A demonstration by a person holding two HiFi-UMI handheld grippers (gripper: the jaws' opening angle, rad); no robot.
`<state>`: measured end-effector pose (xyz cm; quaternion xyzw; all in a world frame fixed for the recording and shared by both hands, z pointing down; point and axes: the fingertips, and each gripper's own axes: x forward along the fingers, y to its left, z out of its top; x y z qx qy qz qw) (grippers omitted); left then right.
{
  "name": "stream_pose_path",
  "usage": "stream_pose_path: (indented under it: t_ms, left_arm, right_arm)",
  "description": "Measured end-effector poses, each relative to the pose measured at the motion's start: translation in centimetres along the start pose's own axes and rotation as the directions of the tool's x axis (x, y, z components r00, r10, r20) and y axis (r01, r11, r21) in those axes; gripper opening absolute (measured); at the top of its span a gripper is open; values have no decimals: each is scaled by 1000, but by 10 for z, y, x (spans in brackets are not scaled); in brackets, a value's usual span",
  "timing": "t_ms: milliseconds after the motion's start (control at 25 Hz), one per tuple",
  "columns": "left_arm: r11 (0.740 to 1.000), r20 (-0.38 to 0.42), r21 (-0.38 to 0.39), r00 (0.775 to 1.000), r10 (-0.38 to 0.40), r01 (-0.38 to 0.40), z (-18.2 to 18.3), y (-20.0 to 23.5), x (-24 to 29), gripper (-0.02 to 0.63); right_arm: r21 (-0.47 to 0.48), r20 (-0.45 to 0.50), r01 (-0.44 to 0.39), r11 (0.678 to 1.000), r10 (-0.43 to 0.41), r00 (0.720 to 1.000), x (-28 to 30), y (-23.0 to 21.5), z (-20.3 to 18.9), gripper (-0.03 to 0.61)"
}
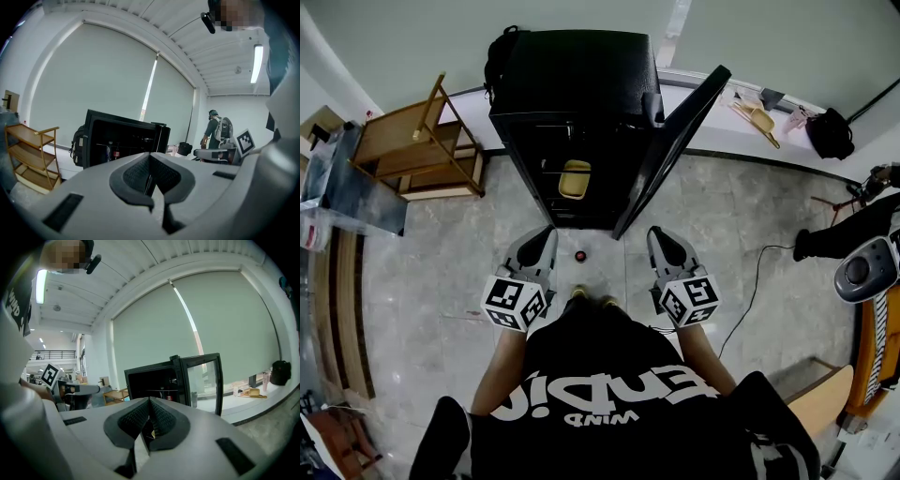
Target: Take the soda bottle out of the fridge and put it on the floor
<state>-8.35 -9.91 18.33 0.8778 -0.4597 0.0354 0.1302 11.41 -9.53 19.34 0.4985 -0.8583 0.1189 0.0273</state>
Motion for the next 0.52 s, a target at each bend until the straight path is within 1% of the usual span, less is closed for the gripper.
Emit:
stream_pose_path:
  t_ms: [520]
  left_arm:
    - [999, -6, -18, 999, 35, -35, -6, 12, 0, 6]
  right_arm:
    - [0, -2, -7, 1000, 7, 1000, 8, -3, 0, 23]
